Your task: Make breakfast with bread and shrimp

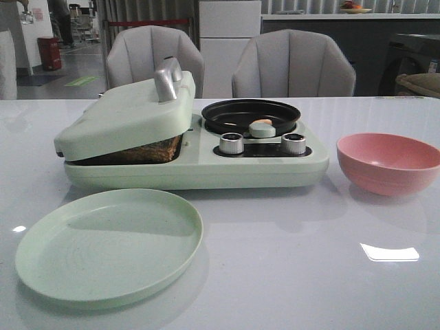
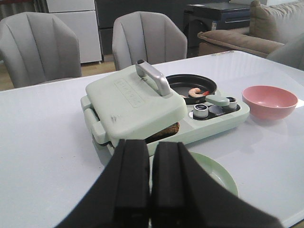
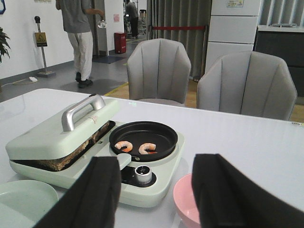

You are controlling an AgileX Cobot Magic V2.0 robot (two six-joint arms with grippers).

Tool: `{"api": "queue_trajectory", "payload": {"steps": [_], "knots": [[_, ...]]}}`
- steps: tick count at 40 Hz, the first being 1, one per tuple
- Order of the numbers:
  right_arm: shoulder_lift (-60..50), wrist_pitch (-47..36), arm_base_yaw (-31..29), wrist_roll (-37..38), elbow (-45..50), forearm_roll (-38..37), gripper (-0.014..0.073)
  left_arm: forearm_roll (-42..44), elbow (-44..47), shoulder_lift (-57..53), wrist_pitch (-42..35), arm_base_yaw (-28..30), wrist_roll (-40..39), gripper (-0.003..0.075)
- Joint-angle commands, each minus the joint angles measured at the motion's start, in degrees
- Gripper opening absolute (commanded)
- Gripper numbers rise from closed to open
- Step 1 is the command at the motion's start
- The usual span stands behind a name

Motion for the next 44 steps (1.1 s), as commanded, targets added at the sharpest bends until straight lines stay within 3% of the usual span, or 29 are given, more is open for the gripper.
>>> {"api": "queue_trajectory", "payload": {"steps": [1,14,25,44], "knots": [[-2.0,-5.0,0.0,-0.5,1.1,-0.4,0.0454,-0.9,-1.4,0.2,-4.6,-0.1,-0.4,0.0112],[-2.2,-7.9,0.0,-0.5,4.3,-0.4,0.0437,-0.9,-1.4,0.2,-4.6,-0.1,-0.4,0.0112],[-2.2,-7.7,0.0,-0.5,4.3,-0.4,0.0126,-0.9,-1.4,0.2,-4.6,-0.1,-0.4,0.0112],[-2.2,-7.7,0.0,-0.5,4.3,-0.4,0.0138,-0.9,-1.4,0.2,-4.6,-0.1,-0.4,0.0112]]}}
